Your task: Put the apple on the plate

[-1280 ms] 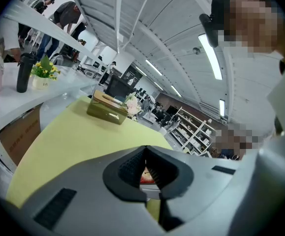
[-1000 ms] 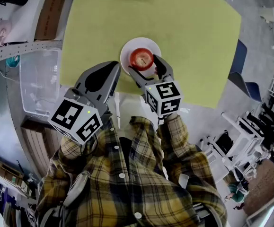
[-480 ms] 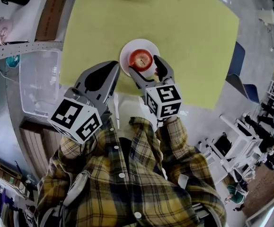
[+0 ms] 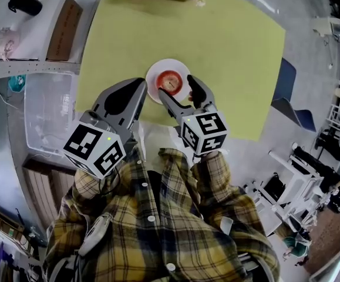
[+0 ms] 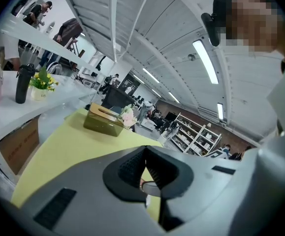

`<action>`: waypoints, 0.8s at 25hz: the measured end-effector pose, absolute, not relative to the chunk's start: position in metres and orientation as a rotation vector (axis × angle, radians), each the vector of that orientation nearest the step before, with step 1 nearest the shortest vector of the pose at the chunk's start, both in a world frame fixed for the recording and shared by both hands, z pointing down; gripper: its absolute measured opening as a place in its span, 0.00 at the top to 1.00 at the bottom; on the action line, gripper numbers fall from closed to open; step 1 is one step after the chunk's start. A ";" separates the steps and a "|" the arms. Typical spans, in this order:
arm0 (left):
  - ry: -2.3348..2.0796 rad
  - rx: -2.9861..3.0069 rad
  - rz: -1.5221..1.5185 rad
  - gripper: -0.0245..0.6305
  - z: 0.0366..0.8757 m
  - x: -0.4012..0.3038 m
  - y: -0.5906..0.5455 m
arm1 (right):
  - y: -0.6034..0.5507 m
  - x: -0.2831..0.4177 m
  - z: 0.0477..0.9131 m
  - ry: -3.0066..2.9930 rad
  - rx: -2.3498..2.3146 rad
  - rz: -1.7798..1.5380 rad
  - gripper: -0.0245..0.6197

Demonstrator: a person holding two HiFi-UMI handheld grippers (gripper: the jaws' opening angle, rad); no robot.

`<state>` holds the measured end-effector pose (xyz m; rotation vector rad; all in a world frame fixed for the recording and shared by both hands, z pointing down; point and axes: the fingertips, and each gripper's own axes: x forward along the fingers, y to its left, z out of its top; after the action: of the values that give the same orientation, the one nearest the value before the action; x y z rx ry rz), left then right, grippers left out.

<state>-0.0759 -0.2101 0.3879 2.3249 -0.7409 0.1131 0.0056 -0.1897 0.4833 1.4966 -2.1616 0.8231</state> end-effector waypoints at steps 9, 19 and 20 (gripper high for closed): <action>-0.758 2.408 0.045 0.95 0.343 -0.075 -0.217 | -0.198 0.003 0.420 -2.279 1.529 0.750 0.45; -0.795 2.514 -0.043 0.95 0.277 -0.081 -0.224 | -0.213 -0.009 0.302 -2.476 1.615 0.480 0.67; -0.797 2.526 -0.052 0.95 0.271 -0.081 -0.224 | -0.214 -0.009 0.294 -2.488 1.624 0.457 0.68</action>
<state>-0.0807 -0.2237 0.2706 2.5255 -0.7968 -0.0519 -0.0091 -0.2139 0.2936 1.6240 -2.4879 0.4568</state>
